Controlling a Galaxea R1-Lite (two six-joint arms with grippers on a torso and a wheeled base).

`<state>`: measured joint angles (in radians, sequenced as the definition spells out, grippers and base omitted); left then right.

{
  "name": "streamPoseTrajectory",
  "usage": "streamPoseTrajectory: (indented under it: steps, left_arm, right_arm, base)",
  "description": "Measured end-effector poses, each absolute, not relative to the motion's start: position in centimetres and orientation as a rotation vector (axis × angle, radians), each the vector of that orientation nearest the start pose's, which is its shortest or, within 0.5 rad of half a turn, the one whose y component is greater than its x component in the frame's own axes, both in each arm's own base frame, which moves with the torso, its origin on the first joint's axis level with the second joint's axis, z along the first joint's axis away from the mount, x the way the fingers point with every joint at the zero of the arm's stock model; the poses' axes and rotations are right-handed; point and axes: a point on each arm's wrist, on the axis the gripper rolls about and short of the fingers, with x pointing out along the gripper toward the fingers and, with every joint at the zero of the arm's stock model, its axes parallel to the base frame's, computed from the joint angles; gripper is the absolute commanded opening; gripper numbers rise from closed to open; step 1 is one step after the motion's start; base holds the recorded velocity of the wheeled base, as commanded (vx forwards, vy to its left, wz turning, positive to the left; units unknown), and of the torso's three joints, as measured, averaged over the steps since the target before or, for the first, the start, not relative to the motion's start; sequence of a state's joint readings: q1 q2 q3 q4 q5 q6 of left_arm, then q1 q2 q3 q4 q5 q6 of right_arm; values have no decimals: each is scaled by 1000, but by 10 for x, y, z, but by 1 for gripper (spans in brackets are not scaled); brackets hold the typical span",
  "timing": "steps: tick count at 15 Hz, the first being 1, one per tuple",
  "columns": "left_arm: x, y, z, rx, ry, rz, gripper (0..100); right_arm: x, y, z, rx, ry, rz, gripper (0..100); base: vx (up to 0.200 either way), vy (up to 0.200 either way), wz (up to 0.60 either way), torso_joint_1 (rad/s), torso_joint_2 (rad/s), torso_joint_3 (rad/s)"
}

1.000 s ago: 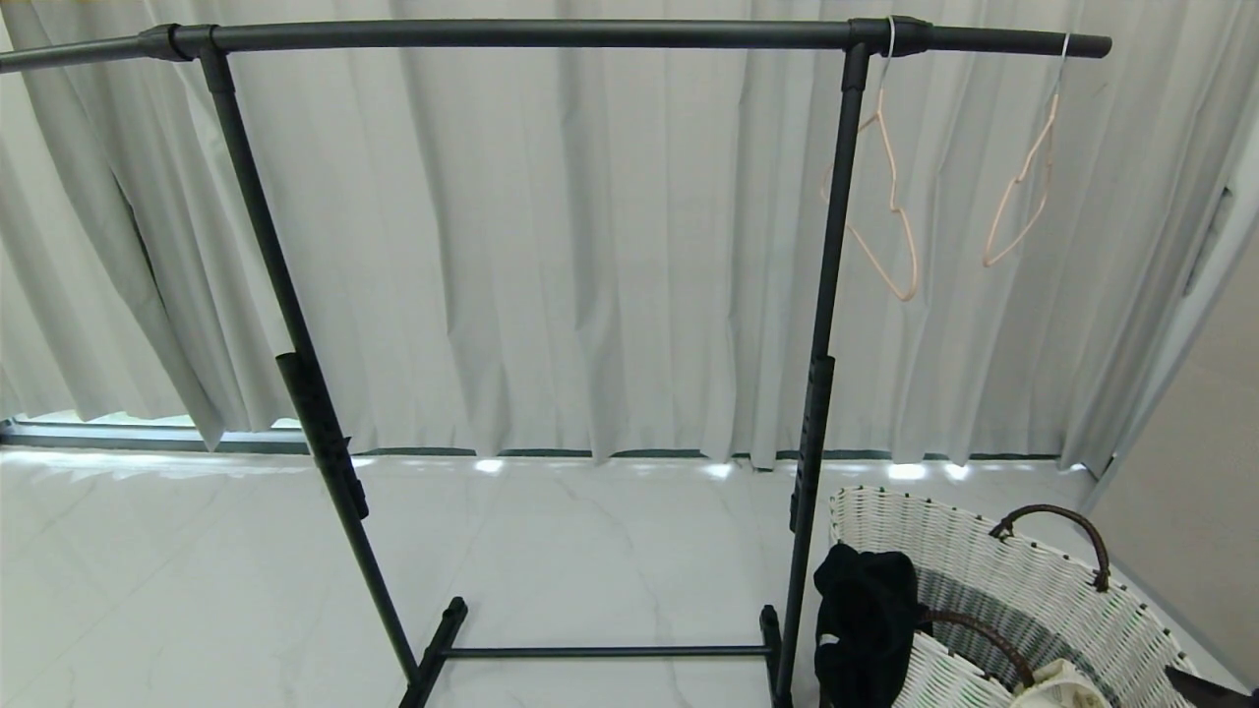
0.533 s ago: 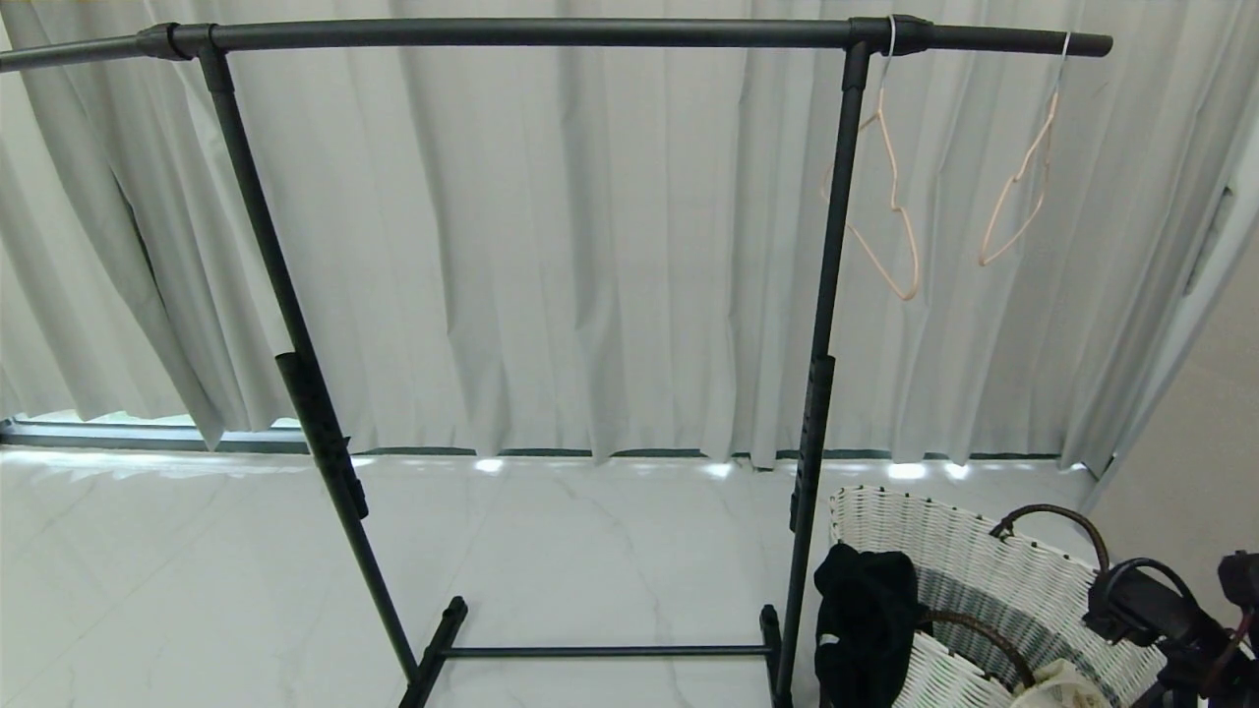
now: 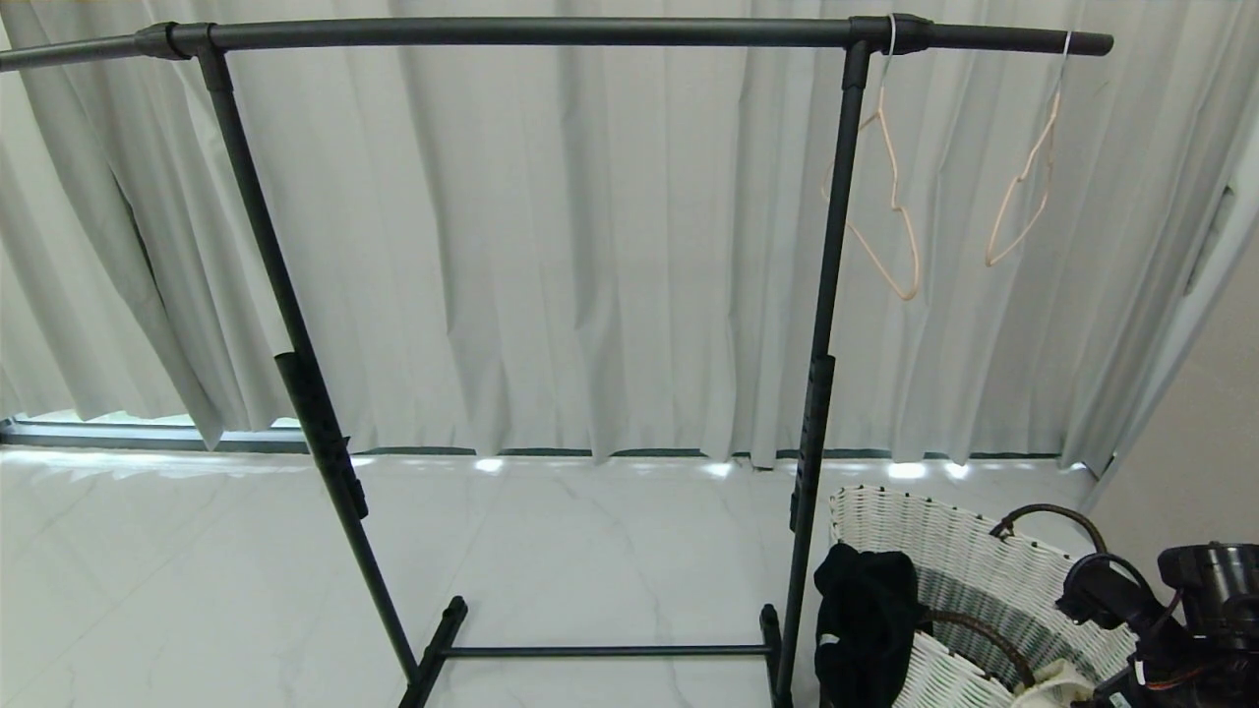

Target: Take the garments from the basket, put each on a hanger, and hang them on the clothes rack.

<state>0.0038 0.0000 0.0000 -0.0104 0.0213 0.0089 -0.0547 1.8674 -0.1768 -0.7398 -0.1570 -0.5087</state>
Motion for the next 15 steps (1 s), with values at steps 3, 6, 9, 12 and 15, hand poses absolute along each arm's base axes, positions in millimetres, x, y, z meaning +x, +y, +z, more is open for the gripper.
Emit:
streamPoseTrajectory:
  steps: [3, 6, 9, 12, 15]
  left_arm:
    - [-23, 0, 77, 9, -10, 26, 100]
    - [-23, 0, 77, 9, -10, 25, 100]
    - [-23, 0, 77, 9, -10, 25, 100]
    - [-23, 0, 77, 9, -10, 24, 100]
    - [-23, 0, 77, 9, -10, 25, 100]
  right_arm:
    - [202, -15, 17, -515, 988, 51, 100]
    - [205, -15, 17, -515, 972, 46, 0]
    - [202, -15, 18, -516, 963, 43, 0]
    - [186, -14, 21, -517, 969, 47, 0]
    - [163, -9, 36, -526, 918, 55, 0]
  base:
    - [0, 0, 0, 0, 0, 0]
    - [0, 0, 0, 0, 0, 0]
    - [0, 0, 0, 0, 0, 0]
    - [0, 0, 0, 0, 0, 0]
    - [0, 0, 0, 0, 0, 0]
